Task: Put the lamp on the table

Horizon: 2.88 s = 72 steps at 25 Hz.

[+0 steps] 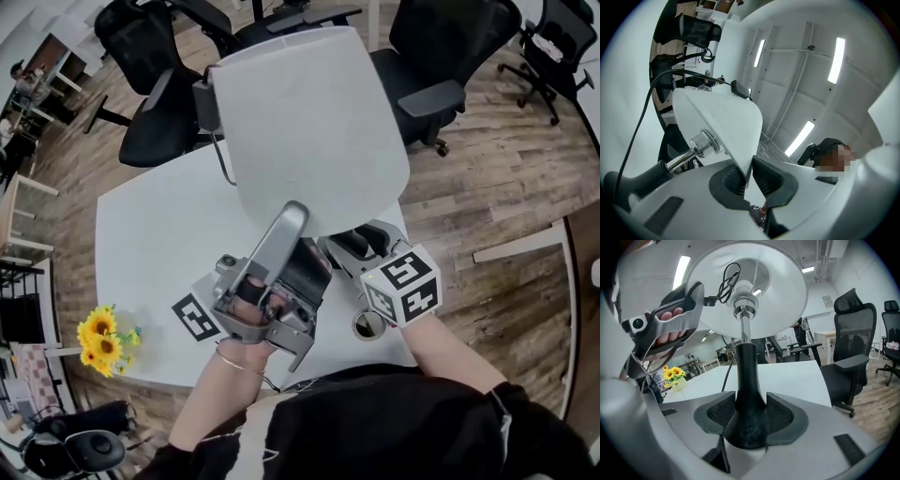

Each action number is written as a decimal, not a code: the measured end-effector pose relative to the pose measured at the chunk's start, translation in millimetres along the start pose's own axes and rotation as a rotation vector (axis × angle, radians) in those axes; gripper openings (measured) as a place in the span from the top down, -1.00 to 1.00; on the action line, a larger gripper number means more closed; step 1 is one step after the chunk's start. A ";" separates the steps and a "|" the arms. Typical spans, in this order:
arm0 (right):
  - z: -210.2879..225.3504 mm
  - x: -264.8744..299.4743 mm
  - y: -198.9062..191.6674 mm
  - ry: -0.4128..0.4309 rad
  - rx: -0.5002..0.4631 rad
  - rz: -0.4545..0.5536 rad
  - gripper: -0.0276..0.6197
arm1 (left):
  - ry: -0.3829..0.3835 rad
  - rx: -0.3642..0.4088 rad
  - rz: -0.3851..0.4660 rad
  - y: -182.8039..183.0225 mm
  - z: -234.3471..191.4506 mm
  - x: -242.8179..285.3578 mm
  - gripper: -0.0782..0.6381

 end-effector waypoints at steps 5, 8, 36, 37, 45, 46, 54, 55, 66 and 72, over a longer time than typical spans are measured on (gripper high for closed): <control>0.3 0.8 0.8 0.006 0.003 0.002 0.25 | 0.004 0.002 0.012 3.2 -2.1 -0.6 0.74; 1.3 0.9 0.0 0.011 0.007 0.004 0.25 | 0.008 0.001 0.029 4.3 -4.1 -1.0 0.73; 1.6 -2.4 -12.1 0.012 0.037 -0.014 0.23 | 0.150 0.009 0.019 -29.5 1.8 -1.7 0.62; 1.3 -3.3 -13.7 0.011 0.036 -0.015 0.23 | 0.152 0.012 0.020 -31.4 2.4 -2.4 0.62; 0.3 -6.4 -20.8 0.005 0.054 -0.023 0.23 | 0.166 0.041 -0.002 -36.5 4.7 -4.2 0.60; 0.4 -7.5 -22.5 0.004 0.057 -0.027 0.23 | 0.168 0.040 0.001 -36.8 4.9 -4.0 0.60; 0.4 -16.1 -41.9 0.005 0.164 -0.045 0.26 | 0.179 0.035 0.019 -37.9 5.0 -8.7 0.59; 0.6 -17.9 -43.1 0.007 0.170 -0.041 0.32 | 0.180 0.033 0.023 -38.0 4.6 -9.4 0.59; 15.4 -48.4 -41.7 -0.015 0.276 0.071 0.83 | 0.183 0.025 0.037 -41.7 6.1 -6.2 0.59; 23.1 -79.2 -37.1 -0.033 0.297 0.163 0.83 | 0.193 0.032 0.027 -46.4 5.9 -5.9 0.58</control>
Point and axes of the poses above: the fingertips, and each gripper's own axes: x forward along the fingers, z to its right, y out of its top, the point moved 7 cm from there along -x, backward along the fingers, and after that the axes turned 12 degrees about -z, right-handed, at the moved point
